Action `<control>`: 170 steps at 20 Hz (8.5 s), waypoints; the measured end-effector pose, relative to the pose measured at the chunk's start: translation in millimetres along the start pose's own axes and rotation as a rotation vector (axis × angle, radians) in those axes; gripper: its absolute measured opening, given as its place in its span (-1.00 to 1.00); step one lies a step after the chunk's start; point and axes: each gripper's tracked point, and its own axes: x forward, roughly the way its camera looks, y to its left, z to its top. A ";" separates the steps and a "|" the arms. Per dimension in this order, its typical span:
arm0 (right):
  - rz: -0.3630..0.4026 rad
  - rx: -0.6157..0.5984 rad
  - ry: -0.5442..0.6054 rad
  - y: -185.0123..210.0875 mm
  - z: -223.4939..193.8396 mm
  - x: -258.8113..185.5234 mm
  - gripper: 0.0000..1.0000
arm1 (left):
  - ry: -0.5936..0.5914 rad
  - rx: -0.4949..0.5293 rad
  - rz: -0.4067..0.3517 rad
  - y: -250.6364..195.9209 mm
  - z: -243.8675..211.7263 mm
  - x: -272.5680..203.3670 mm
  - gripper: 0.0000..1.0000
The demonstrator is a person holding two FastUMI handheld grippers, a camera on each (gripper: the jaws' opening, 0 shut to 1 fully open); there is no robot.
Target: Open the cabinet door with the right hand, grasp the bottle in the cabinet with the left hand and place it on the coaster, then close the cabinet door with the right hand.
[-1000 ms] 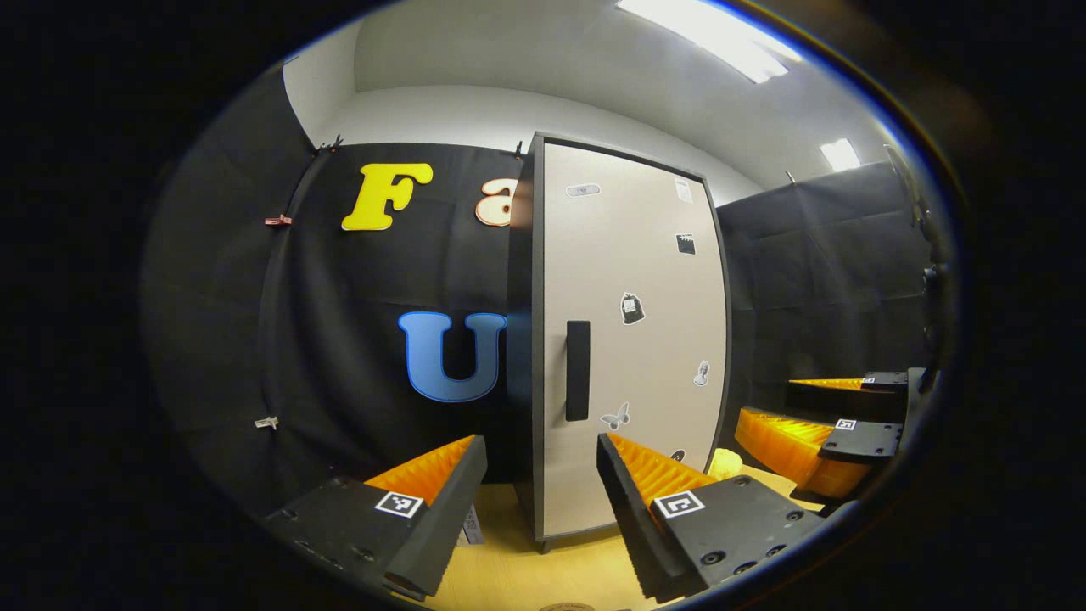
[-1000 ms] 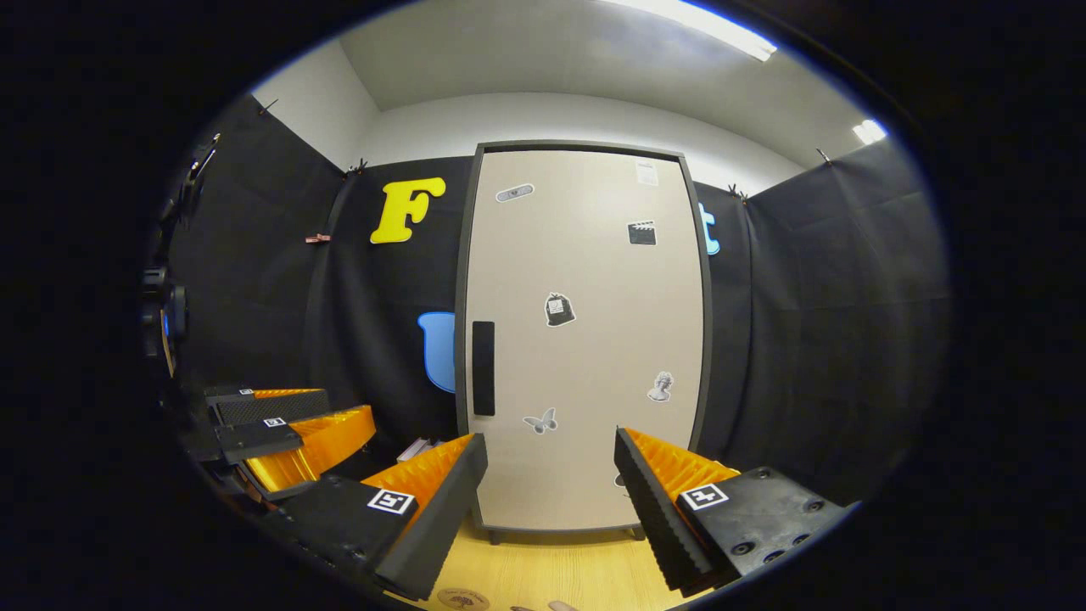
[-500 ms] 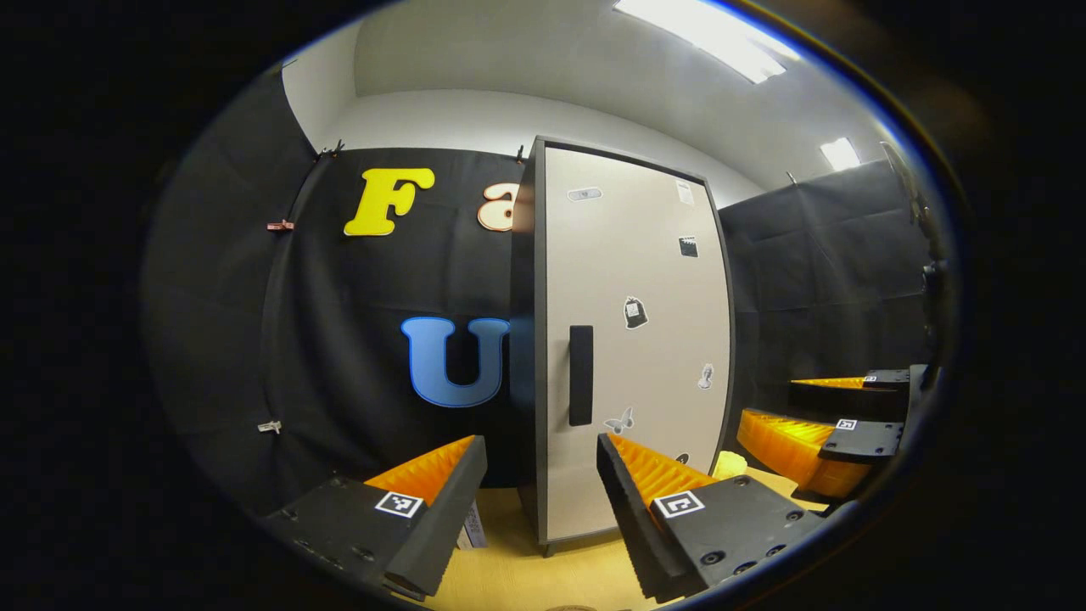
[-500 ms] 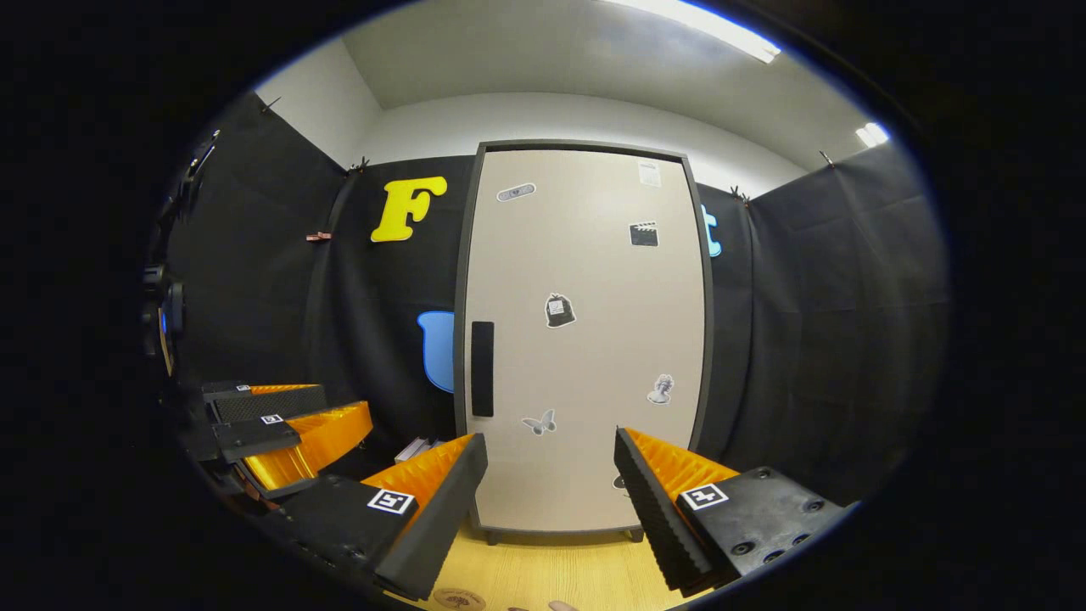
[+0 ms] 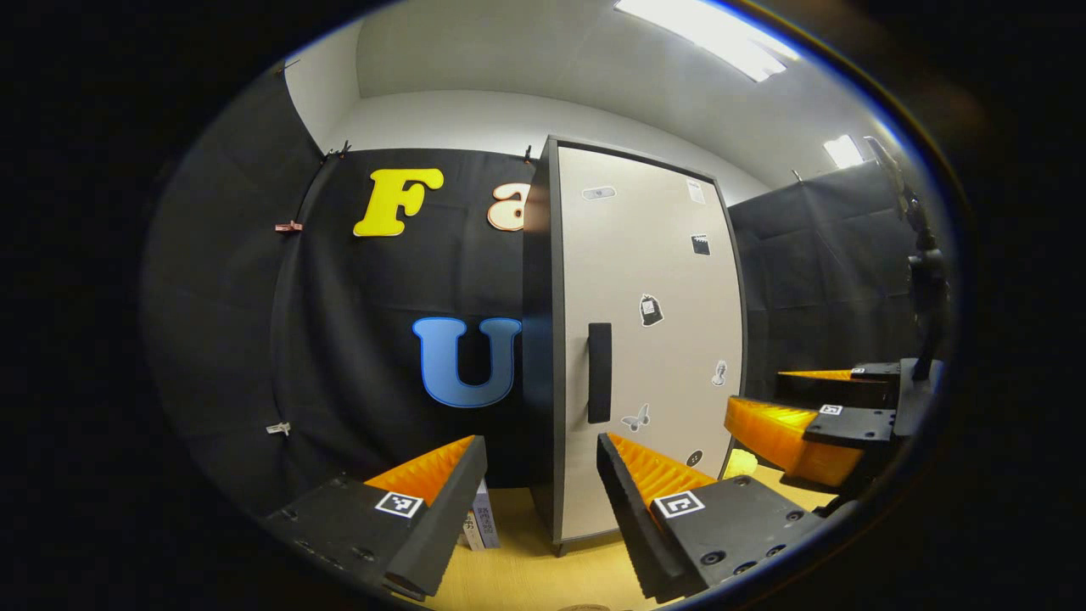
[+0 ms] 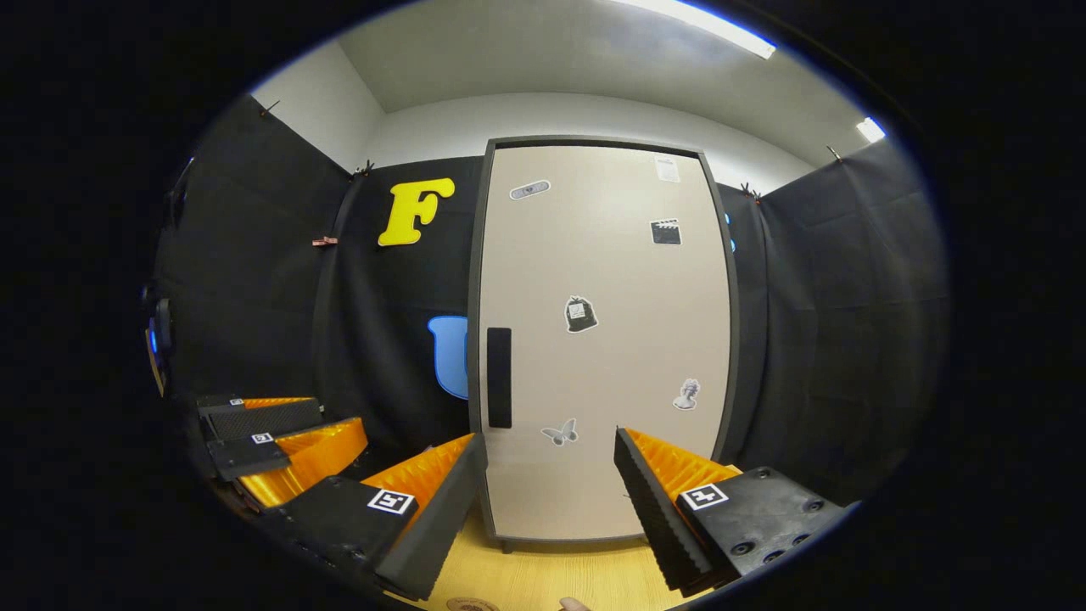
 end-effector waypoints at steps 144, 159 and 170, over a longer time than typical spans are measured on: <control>-0.773 -0.147 0.108 -473.5 -12.0 -113.4 0.95 | 0.116 0.020 -0.055 -168.9 -86.6 429.4 0.76; -0.826 -0.157 0.026 -414.0 15.8 -149.0 0.95 | 0.055 0.029 -0.232 -168.6 -43.8 330.3 0.57; -0.813 -0.155 -0.013 -302.6 26.1 -194.7 0.94 | 0.004 0.014 -0.435 -138.1 -12.7 190.2 0.56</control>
